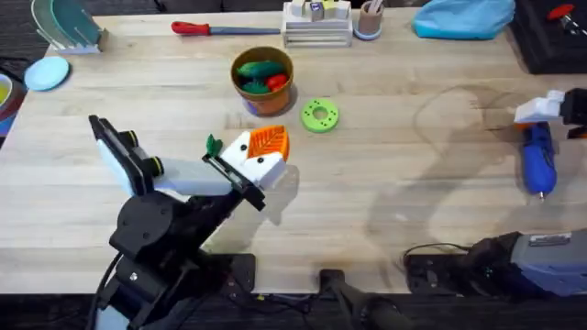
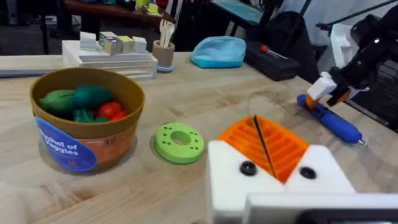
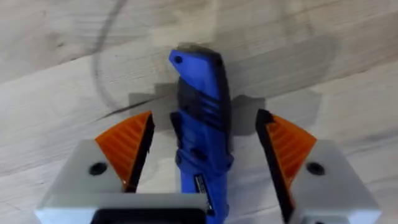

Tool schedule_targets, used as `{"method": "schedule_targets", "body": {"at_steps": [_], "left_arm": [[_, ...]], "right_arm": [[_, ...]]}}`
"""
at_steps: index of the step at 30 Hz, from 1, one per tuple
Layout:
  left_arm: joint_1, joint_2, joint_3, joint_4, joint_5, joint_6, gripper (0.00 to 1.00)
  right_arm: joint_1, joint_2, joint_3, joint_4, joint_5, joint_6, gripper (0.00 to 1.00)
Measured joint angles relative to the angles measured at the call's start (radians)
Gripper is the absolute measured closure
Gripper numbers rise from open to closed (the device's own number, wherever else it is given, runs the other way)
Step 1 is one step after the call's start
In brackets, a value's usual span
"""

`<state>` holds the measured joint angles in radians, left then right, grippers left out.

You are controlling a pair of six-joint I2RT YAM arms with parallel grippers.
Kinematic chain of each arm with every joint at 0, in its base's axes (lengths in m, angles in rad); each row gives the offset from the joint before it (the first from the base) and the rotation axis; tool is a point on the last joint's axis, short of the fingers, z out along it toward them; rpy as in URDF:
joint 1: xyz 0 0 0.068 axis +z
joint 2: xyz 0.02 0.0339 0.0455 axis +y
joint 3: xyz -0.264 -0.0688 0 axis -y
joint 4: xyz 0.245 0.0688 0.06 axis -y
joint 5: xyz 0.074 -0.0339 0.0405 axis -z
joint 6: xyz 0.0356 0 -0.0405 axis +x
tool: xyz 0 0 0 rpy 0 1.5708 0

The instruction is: Pick up the gripper from the table and insert it into the empty holder that is missing its gripper. Then pick up a screw, insert it into the mounting hole, and use the screwdriver to tighten it. Finally, clean up the table by picking up the vegetable and placing it into the bucket.

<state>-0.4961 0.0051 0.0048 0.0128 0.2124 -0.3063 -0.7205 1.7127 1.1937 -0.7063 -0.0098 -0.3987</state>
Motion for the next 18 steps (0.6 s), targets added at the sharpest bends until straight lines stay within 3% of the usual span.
{"method": "schedule_targets", "body": {"at_steps": [15, 18], "left_arm": [[0.000, 0.000, 0.000, 0.006, 0.000, 0.012, 0.988], [0.000, 0.000, 0.000, 0.006, 0.000, 0.011, 0.988]], "right_arm": [[0.004, 0.100, 0.004, -0.004, -0.032, -0.018, 0.016], [0.004, 0.107, 0.012, -0.007, -0.027, -0.021, 0.081]]}}
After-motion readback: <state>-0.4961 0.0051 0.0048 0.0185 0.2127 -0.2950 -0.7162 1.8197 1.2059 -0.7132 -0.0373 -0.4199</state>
